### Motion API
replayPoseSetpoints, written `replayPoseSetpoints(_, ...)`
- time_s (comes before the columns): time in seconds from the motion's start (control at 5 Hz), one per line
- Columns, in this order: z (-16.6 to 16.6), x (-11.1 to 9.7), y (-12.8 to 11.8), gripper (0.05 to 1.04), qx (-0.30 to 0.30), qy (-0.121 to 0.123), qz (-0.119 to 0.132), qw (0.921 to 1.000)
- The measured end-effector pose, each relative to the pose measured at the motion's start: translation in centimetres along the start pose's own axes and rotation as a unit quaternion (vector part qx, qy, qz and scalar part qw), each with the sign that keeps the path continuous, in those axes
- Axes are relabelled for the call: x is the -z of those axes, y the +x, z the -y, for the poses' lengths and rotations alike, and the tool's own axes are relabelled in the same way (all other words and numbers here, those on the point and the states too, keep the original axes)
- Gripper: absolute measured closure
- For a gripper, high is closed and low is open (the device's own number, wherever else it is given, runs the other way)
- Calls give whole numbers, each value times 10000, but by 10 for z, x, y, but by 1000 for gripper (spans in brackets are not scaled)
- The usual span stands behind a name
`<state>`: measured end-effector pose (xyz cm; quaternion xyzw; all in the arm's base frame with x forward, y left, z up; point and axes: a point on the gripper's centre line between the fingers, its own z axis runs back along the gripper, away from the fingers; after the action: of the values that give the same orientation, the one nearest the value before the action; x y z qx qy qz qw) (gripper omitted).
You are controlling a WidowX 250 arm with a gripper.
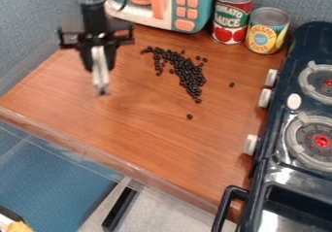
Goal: Sweep into pile
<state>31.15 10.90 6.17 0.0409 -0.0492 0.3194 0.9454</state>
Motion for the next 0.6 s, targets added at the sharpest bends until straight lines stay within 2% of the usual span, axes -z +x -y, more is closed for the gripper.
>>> replayPoseSetpoints(0.2,-4,21,-4,712,105,38,-164,9998)
replayPoseSetpoints(0.4,-6,42,-9,654,150,160,-351,9991)
replayPoseSetpoints(0.6,-6,42,-12,343,212,148,-423,9988)
